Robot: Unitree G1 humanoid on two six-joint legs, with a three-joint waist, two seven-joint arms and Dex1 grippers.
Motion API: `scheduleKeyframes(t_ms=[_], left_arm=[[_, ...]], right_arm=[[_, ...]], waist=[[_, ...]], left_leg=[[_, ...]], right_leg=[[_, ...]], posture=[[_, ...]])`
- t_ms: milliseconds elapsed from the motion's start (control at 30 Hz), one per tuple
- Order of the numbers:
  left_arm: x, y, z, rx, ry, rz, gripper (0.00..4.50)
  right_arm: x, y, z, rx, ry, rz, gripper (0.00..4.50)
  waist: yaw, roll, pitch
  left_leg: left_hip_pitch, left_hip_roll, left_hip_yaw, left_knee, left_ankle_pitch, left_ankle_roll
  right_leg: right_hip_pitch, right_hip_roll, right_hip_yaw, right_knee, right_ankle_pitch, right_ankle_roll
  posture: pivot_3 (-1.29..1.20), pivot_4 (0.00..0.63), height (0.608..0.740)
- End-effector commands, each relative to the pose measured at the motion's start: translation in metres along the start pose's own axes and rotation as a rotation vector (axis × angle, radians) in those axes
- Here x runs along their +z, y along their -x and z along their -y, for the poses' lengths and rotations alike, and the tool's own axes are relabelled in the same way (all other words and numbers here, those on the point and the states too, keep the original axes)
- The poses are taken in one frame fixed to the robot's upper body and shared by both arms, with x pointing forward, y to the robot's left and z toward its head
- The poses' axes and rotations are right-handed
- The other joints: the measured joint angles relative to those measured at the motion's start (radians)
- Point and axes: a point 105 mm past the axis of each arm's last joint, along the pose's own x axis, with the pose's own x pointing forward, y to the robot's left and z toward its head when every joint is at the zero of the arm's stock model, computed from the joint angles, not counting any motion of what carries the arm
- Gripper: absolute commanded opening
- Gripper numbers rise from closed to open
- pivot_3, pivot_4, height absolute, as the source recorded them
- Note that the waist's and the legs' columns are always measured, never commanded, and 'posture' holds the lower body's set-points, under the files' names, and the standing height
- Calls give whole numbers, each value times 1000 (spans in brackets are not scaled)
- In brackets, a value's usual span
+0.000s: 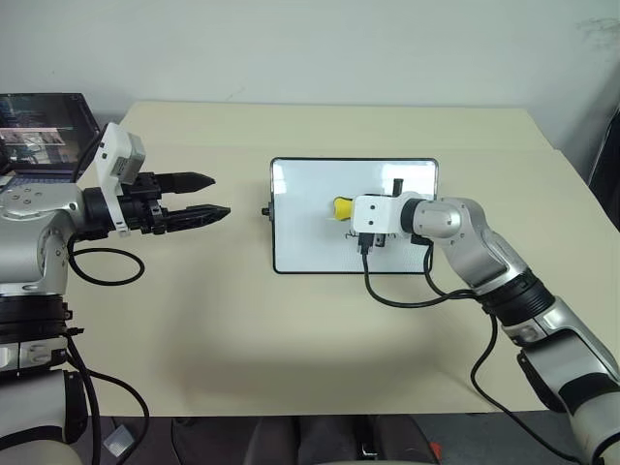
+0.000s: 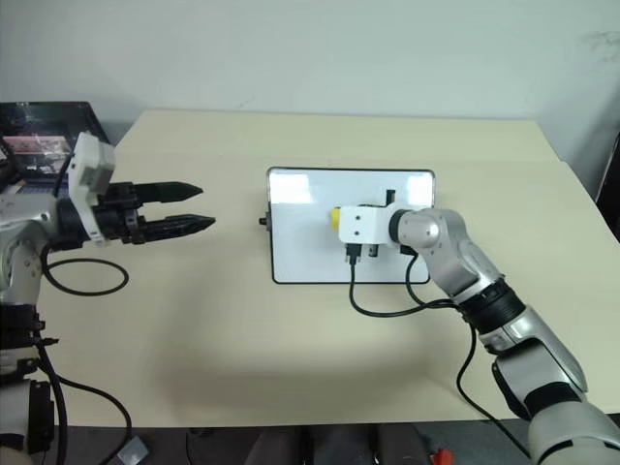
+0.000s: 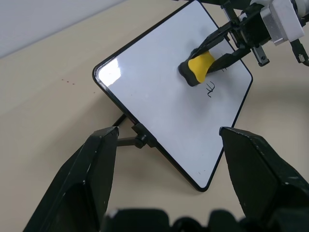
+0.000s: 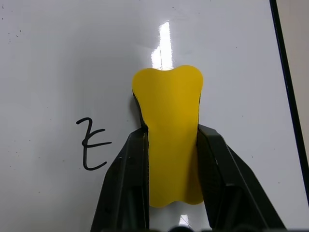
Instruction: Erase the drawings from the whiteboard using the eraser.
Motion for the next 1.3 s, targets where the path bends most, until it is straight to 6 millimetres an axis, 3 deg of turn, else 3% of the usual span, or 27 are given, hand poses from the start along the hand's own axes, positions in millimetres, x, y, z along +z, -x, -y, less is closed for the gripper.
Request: scheduleKeyframes(t_ms=[33, 200, 867, 1100, 1300], left_arm=[[15, 8, -2, 24, -58, 22, 3633], [16, 8, -3, 28, -61, 20, 3633], [16, 6, -5, 32, -67, 24, 3633], [15, 7, -5, 37, -69, 23, 3633], [14, 6, -6, 41, -70, 20, 3633]], right_arm=[[-8, 0, -12, 40, -4, -37, 994], [-10, 0, -32, 108, -20, -44, 994], [-10, 4, -76, 284, -101, -52, 994], [-14, 5, -62, 232, -79, -73, 994], [-17, 2, -33, 144, -47, -107, 994]], waist=[[0, 0, 0], [0, -2, -1], [0, -2, -1], [0, -2, -1], [0, -2, -1]], left_leg=[[0, 0, 0, 0, 0, 0], [2, 0, 0, 0, 0, 0], [5, 0, 0, 0, 0, 0], [5, 0, 0, 0, 0, 0], [5, 0, 0, 1, 0, 0]], right_leg=[[0, 0, 0, 0, 0, 0], [2, 0, 0, 0, 0, 0], [4, 0, 0, 0, -2, 3], [5, 0, 0, 0, -2, 4], [5, 0, 0, 0, -1, 4]], posture=[[0, 150, 740], [0, 150, 740], [0, 150, 740], [0, 150, 740], [0, 150, 740]])
